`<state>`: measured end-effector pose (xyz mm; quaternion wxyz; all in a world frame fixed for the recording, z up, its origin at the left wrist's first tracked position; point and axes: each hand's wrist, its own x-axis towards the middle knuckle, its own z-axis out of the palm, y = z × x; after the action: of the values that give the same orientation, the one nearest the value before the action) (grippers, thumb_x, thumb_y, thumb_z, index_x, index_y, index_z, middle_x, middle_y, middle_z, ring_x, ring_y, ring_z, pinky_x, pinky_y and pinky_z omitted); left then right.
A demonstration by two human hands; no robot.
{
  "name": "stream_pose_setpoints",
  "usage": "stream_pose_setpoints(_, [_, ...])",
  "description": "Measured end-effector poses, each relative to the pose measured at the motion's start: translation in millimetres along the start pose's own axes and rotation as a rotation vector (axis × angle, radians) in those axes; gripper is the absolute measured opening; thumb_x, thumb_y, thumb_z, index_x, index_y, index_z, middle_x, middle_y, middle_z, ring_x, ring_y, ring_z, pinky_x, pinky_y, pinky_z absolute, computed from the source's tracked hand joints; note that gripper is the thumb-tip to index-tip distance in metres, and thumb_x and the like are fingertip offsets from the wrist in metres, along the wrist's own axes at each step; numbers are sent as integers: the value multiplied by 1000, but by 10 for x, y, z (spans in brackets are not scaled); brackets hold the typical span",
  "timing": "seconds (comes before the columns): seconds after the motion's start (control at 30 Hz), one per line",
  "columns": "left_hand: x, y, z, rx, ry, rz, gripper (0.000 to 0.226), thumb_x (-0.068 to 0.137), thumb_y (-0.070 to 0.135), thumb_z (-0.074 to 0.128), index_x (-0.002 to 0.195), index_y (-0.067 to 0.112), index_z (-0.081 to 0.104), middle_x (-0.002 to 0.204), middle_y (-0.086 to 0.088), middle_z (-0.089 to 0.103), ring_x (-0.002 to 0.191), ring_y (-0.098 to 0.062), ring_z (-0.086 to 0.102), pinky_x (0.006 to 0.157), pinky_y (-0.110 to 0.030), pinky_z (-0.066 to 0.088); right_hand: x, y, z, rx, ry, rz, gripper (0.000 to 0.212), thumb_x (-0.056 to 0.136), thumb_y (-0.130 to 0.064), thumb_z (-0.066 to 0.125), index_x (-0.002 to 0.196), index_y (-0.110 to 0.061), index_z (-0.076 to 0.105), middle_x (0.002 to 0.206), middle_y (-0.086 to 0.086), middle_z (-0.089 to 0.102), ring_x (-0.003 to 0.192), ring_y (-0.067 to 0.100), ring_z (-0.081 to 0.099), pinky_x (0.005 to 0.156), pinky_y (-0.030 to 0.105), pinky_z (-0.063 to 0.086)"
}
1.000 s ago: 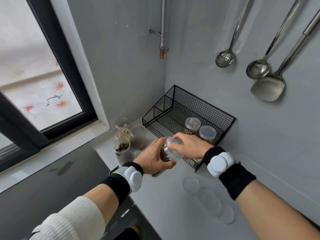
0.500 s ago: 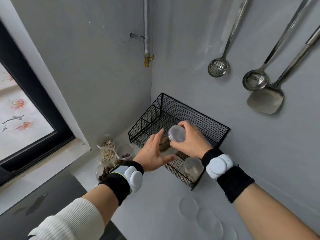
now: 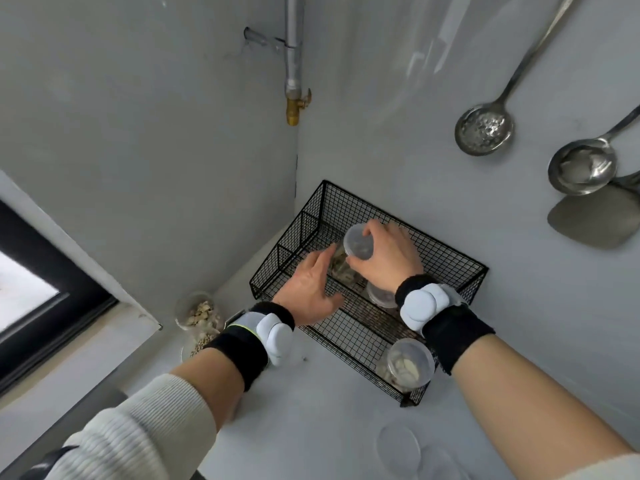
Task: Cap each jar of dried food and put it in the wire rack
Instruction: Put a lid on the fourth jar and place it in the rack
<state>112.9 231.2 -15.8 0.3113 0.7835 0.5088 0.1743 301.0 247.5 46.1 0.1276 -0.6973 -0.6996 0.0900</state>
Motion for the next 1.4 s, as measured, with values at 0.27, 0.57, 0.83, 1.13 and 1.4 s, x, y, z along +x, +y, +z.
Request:
stream_pose_setpoints(0.27, [42,-200,115,-13,-38,-39,93,87,35,67,163,22,16,160,-8,30,145,-28,35,114,-39,39,36,-29,463,-88,12,50,55,87,-54,77,124,-18,59,111,13,67,103,32,62,87,44,54])
stream_pose_setpoints(0.57, [-96,-325,142,-31,-50,-87,89,87,35,65,162,26,17,161,-5,30,146,-25,34,111,-35,38,-167,-70,799,-235,-70,37,60,97,-57,65,141,-17,56,127,12,59,111,31,64,95,44,52])
stream_pose_setpoints(0.83, [-460,-384,60,30,-47,-159,73,89,33,64,157,22,38,158,-3,40,148,-26,34,120,-46,37,-217,-44,644,-268,-163,-1,59,98,-48,64,150,-22,52,136,12,60,126,32,56,103,46,45])
stream_pose_setpoints(1.13, [-1131,-829,-201,249,111,-367,71,90,56,63,150,22,47,145,-9,53,135,-33,47,112,-48,42,-508,-450,714,-98,-187,-100,53,98,-35,65,146,-16,52,134,18,59,125,38,57,103,52,49])
stream_pose_setpoints(1.4, [-1213,-1029,18,441,-7,-482,113,74,70,74,162,25,20,159,-7,43,154,-32,23,123,-49,19,-896,-563,837,-124,-214,-149,52,94,-34,64,143,-19,55,132,12,60,125,32,56,105,49,46])
